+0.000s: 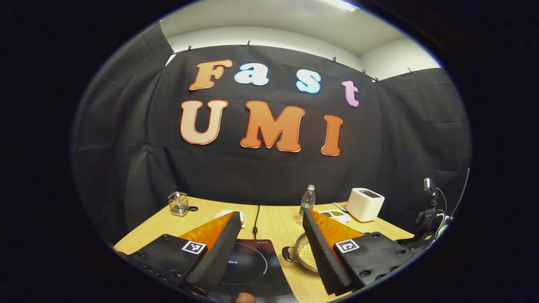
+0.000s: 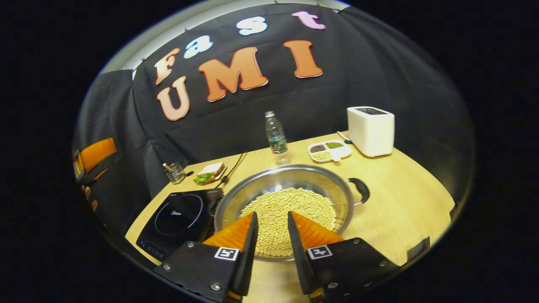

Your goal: First push the handle of the pot to place it horizontally, then grasp the pot with both hands and set it on the induction cooktop.

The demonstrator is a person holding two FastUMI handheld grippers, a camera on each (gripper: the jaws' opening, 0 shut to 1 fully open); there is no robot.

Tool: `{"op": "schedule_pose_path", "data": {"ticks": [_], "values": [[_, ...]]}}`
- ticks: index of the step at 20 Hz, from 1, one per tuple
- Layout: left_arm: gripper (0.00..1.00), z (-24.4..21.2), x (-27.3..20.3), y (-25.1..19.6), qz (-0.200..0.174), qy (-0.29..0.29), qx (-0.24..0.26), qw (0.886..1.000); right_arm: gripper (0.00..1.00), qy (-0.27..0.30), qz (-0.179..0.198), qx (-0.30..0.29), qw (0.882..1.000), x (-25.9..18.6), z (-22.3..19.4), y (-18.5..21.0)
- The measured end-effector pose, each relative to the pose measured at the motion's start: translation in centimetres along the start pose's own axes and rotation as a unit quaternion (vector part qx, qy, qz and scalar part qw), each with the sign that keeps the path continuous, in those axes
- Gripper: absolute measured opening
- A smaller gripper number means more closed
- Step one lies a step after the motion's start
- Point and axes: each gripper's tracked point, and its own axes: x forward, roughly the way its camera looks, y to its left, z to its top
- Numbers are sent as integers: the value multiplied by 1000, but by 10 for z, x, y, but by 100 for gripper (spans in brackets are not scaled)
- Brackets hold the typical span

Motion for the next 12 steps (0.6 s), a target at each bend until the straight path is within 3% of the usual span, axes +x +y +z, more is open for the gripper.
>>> {"op": "schedule_pose_path", "data": {"ticks": [7,12], "values": [[96,-68,51,-51,-50,79,-2,996,90,-17,-72,10,997,5,13,-76],[96,-130,83,-62,-59,154,29,986,95,5,-105,-5,994,32,8,-110]]}}
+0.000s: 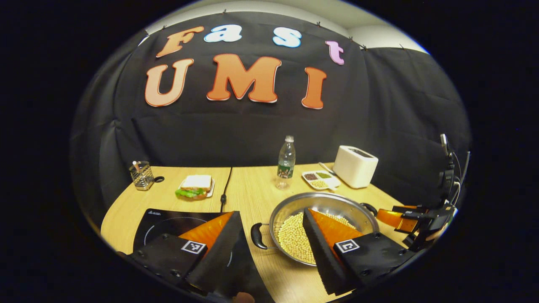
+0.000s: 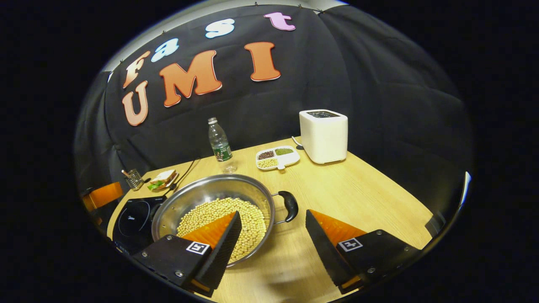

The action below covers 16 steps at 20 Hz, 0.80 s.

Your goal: First push the handle of the pot to place it horizontally, then grasp the pot with both hands and set it on the induction cooktop.

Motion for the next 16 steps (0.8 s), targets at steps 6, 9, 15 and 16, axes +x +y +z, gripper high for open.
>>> {"op": "schedule_pose_path", "data": {"ticks": [6,9,15,16], "values": [[97,-62,67,-6,-8,100,26,995,96,30,-9,-10,999,40,-6,-7],[97,-66,82,7,1,112,30,993,95,39,-12,-9,999,54,-8,-10],[95,-83,100,15,6,147,39,988,96,62,-3,-4,998,78,-15,-6],[96,-86,101,12,2,151,35,988,95,66,0,-5,998,81,-17,-4]]}}
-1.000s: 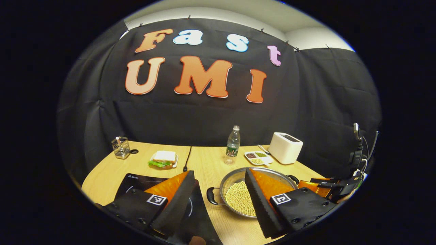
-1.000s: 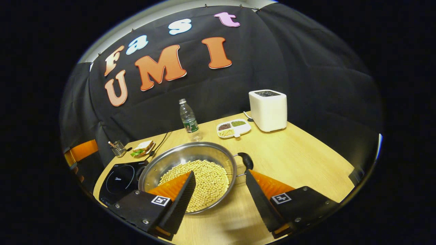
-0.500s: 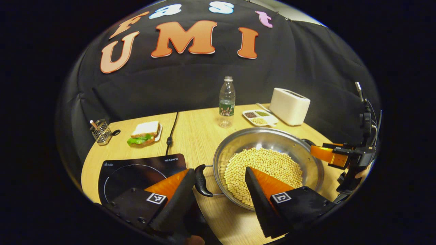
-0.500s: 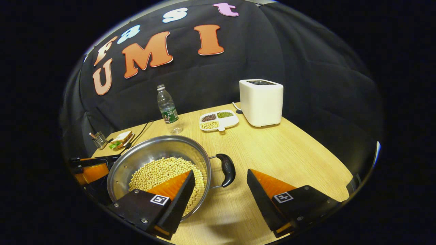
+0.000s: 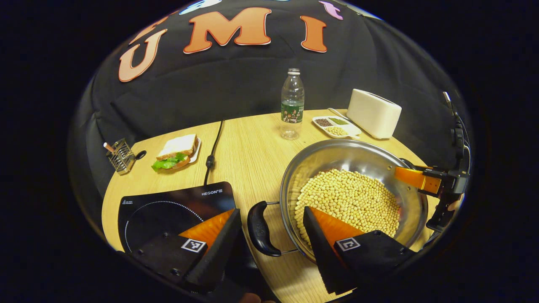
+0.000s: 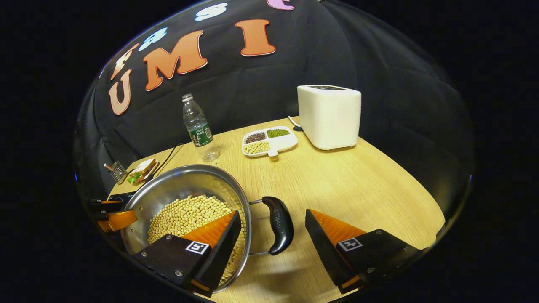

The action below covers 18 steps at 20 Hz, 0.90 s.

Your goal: First push the handle of the pot to place it horizontally, then grasp the pot with both hands and set it on the induction cooktop.

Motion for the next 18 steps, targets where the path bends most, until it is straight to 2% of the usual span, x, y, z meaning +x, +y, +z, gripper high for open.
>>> {"op": "schedule_pose_path", "data": {"ticks": [2,3,4,6,8,9,12,13,14,15,16,17,18], "values": [[94,0,2,-3,-9,3,-6,1000,93,14,4,1,1000,7,-6,3],[96,-2,3,-11,-22,14,-18,999,88,22,10,3,1000,10,-8,6],[96,-4,3,-11,-20,19,-22,999,85,30,12,5,999,11,-11,7],[100,-6,5,-6,-8,27,-9,1000,67,32,22,13,999,17,-13,5],[87,-9,10,-3,0,38,-3,999,55,37,26,21,999,10,-11,2],[75,-12,13,-6,-2,45,-5,999,57,36,25,21,999,10,-10,1],[72,-14,15,-11,-1,71,-12,997,55,38,20,23,999,8,-11,-4],[66,-9,17,-11,-6,59,-15,998,51,38,15,25,999,7,-12,-9],[65,-6,19,-14,-8,51,-25,998,55,37,11,33,999,6,-11,-11],[61,-3,18,-14,-6,43,-32,999,55,42,12,44,998,3,-11,-11],[63,-3,17,-15,-6,41,-35,999,53,44,11,51,998,4,-13,-11],[56,-5,18,-14,-8,46,-37,998,52,48,11,54,997,2,-13,-10],[58,-5,16,-15,-9,49,-39,998,52,46,11,56,997,-1,-12,-10]]}}
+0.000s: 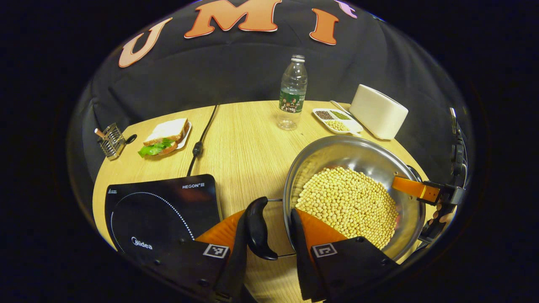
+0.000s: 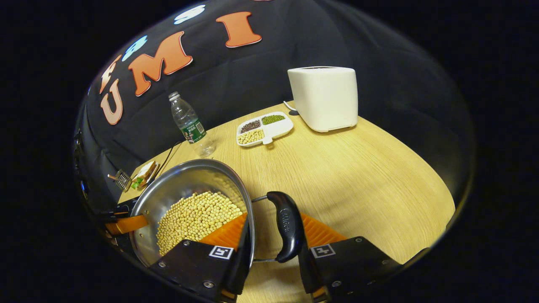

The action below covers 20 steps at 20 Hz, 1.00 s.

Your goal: First push the handle of the pot to place it horizontally, then grasp the pot with both hands and set it on the induction cooktop.

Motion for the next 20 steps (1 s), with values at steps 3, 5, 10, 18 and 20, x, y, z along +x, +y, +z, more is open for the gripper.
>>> {"op": "schedule_pose_path", "data": {"ticks": [3,5,10,18,20], "values": [[56,-5,-4,1,-7,11,-12,1000,51,-4,0,5,1000,-11,2,3],[58,0,-12,4,-8,4,-20,1000,51,-8,4,10,1000,-21,4,8],[57,13,-55,22,-2,-14,-11,1000,51,-15,26,19,999,-46,13,36],[57,26,-129,82,31,-43,-31,998,50,-27,76,9,997,-81,22,119],[59,20,-146,99,38,-43,-43,997,50,-29,84,-3,996,-89,23,140]]}}
